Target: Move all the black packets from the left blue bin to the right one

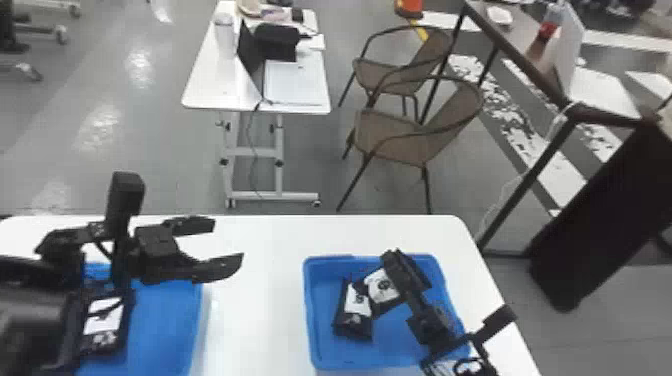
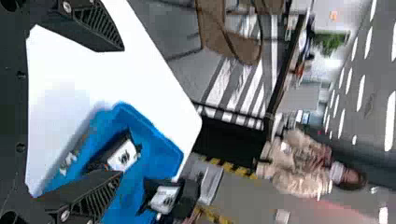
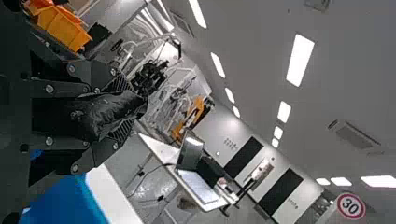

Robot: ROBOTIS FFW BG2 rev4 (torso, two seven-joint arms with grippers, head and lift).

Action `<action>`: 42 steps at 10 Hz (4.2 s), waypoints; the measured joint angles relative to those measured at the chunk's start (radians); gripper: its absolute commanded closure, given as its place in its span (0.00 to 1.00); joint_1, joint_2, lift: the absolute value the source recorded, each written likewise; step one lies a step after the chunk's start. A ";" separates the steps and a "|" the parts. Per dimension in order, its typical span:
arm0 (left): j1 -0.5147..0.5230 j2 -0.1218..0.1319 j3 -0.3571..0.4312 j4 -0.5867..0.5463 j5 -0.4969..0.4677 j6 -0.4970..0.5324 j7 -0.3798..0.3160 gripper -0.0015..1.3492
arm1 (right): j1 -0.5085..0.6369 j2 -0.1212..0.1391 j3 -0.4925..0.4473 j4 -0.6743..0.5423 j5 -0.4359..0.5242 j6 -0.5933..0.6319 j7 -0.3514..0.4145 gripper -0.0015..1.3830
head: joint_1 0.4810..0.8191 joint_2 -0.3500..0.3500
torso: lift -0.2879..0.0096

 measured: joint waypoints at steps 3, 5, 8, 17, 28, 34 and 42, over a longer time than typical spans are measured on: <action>0.193 0.013 0.199 -0.183 0.099 0.044 0.107 0.19 | -0.003 0.000 -0.058 0.060 0.047 -0.034 -0.055 0.03 | 0.63 0.41 | 0.97; 0.282 -0.025 0.290 -0.277 0.118 0.106 0.194 0.31 | 0.034 0.000 -0.089 -0.030 0.081 -0.054 -0.100 0.12 | 0.63 0.43 | 0.97; 0.357 -0.063 0.352 -0.303 0.039 0.146 0.275 0.32 | 0.115 0.000 -0.098 -0.205 0.032 -0.045 -0.100 0.14 | 0.63 0.46 | 0.97; 0.354 -0.023 0.261 -0.221 -0.033 0.348 0.609 0.31 | 0.146 0.000 -0.096 -0.255 0.019 -0.001 -0.089 0.14 | 0.63 0.57 | 0.97; 0.150 0.115 0.068 0.086 0.088 0.173 0.371 0.86 | 0.129 0.000 -0.096 -0.234 0.017 0.020 -0.061 0.14 | 0.63 0.47 | 0.97; 0.093 0.095 -0.036 -0.185 0.135 0.111 0.121 0.86 | 0.109 0.000 -0.059 -0.323 0.048 0.038 -0.052 0.14 | 0.63 0.30 | 0.97; -0.277 -0.121 -0.306 0.252 -0.015 -0.051 -0.088 0.86 | 0.019 0.000 0.135 -0.393 0.112 0.123 -0.024 0.14 | 0.63 0.21 | 0.97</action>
